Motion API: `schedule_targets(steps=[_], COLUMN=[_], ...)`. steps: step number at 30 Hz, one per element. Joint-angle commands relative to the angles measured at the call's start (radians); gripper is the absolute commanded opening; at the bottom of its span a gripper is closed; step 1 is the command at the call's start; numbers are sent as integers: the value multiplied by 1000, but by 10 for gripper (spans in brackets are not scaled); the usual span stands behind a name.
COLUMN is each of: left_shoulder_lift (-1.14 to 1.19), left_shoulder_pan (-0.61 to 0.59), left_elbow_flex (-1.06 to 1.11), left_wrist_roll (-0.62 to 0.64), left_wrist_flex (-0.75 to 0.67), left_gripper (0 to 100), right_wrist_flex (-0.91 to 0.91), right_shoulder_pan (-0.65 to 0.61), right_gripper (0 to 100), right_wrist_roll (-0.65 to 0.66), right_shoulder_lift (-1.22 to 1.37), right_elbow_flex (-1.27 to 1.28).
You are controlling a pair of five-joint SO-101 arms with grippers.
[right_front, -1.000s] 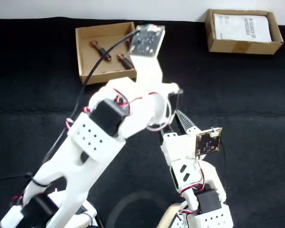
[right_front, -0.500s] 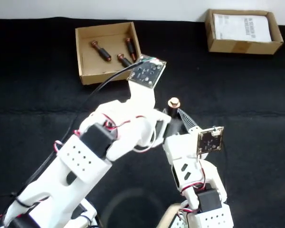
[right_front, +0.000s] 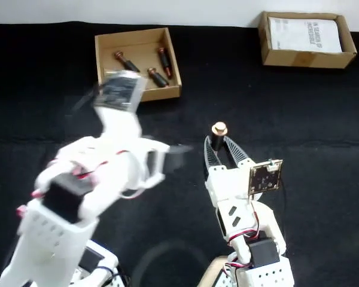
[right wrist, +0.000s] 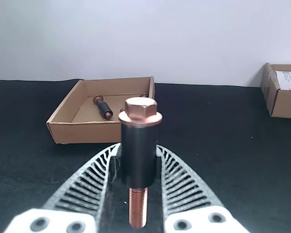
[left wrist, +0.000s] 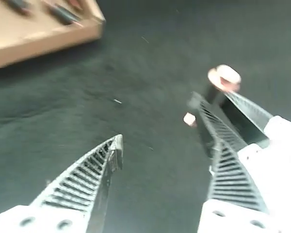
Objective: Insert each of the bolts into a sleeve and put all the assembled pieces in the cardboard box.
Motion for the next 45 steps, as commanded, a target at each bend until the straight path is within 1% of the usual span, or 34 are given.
schedule_targets(steps=[1,4,7,9,13,19,21,23,27,29,37,41,45], left_shoulder_lift=[-113,-222,-323,-372,-479,-720,-819,-900,-877,-880,-883,-883,-883], left_shoulder_pan=[-159,-272,-358,-392,-461,-628,-700,-763,-888,-908,-914,-914,-914], left_elbow_flex=[-12,-5,-2,5,127,351,432,507,555,584,746,832,903], left_wrist_roll=[-94,-229,-290,-298,-296,-296,-296,-296,-292,-292,-292,-292,-290], left_wrist_flex=[-2,-38,-49,-46,-51,-89,-115,-140,-158,-160,-160,-160,-167], left_gripper=[166,98,50,31,24,24,24,24,24,24,24,24,24], right_wrist_flex=[-27,-27,-27,-27,-27,-27,-27,-24,-24,-24,-25,-27,-27], right_shoulder_pan=[13,13,13,12,12,10,4,-22,-68,-93,-180,-188,-182], right_gripper=[7,7,7,7,7,7,7,7,7,7,7,7,7], right_wrist_roll=[8,8,8,8,9,12,72,164,267,302,427,537,687], right_shoulder_lift=[19,140,332,484,803,1225,1349,1478,1704,1805,2173,2364,2536], right_elbow_flex=[-142,-260,-407,-515,-727,-1075,-1191,-1307,-1495,-1577,-1900,-2080,-2279])
